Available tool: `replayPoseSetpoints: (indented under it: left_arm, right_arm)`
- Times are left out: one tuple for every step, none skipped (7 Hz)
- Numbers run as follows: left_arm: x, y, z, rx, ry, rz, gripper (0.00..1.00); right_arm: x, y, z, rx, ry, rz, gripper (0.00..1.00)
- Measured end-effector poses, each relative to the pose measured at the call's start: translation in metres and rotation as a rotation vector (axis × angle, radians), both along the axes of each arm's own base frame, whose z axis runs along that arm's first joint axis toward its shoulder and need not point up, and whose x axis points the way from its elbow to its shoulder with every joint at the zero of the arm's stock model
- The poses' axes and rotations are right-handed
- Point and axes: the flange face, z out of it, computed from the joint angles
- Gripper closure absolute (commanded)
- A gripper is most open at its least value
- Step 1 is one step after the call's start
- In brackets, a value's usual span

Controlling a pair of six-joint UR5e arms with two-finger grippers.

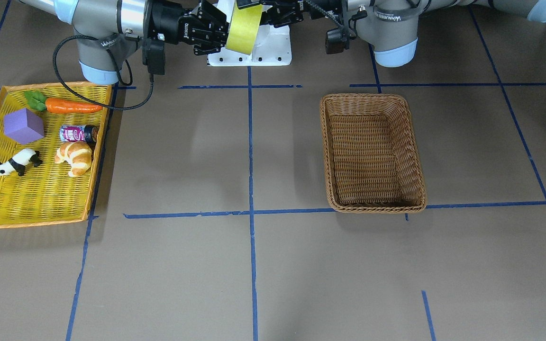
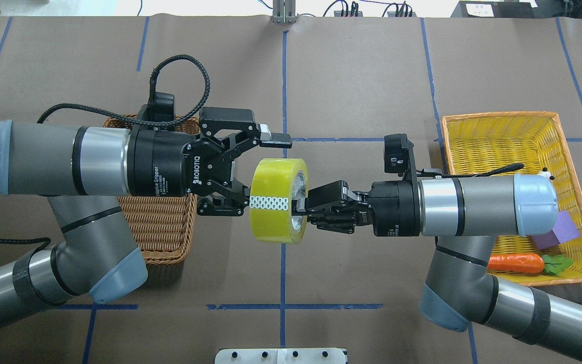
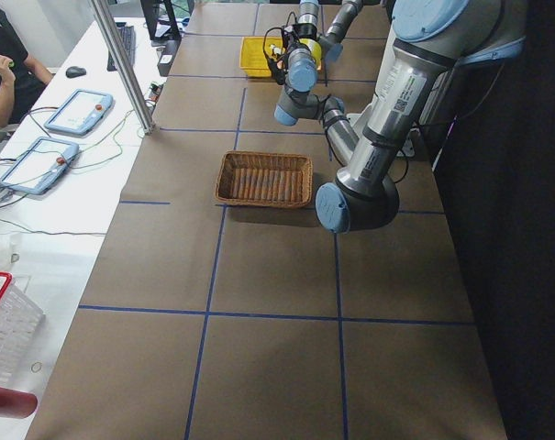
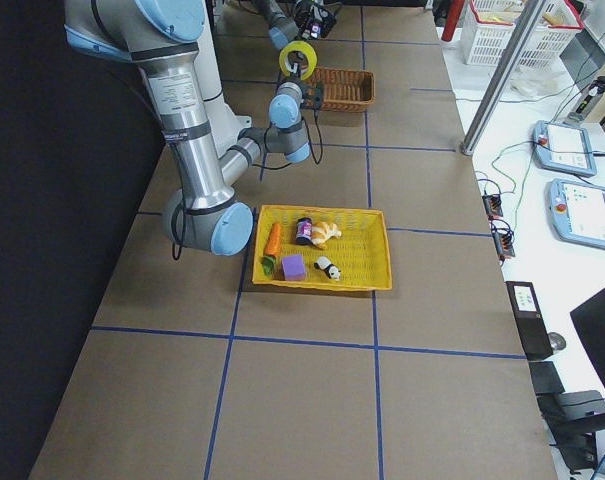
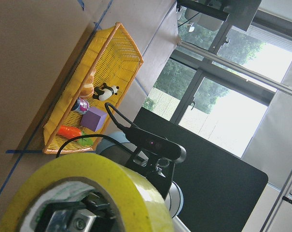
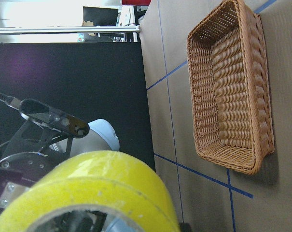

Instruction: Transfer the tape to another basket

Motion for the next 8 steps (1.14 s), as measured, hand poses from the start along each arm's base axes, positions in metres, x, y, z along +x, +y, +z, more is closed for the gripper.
replayPoseSetpoints:
  left_arm:
    - [0.0,0.0,0.001,-0.024,0.0,0.015,1.0]
    - [0.0,0.0,0.002,-0.038,0.0,0.024,1.0]
    - [0.0,0.0,0.002,-0.045,0.0,0.029,1.0]
    - [0.0,0.0,0.002,-0.048,0.0,0.031,1.0]
    - [0.0,0.0,0.003,-0.05,-0.002,0.032,1.0]
    - [0.0,-0.001,0.004,-0.052,-0.003,0.031,1.0]
    - [-0.003,-0.002,0.004,-0.052,-0.003,0.026,1.0]
    - [-0.013,-0.009,0.005,-0.056,-0.003,0.013,1.0]
  right_arm:
    - [-0.001,0.001,0.0,-0.002,0.0,-0.002,0.08]
    - [-0.002,0.001,-0.001,-0.006,0.0,-0.005,0.01]
    - [-0.004,0.003,-0.002,-0.014,-0.003,-0.003,0.01]
    - [-0.006,0.005,-0.002,-0.024,-0.008,0.001,0.01]
    - [-0.008,0.008,-0.002,-0.032,-0.013,0.005,0.01]
    - [-0.009,0.009,-0.002,-0.035,-0.016,0.008,0.01]
    - [-0.009,0.009,-0.002,-0.036,-0.017,0.008,0.01]
    - [-0.009,0.009,-0.001,-0.036,-0.017,0.009,0.01]
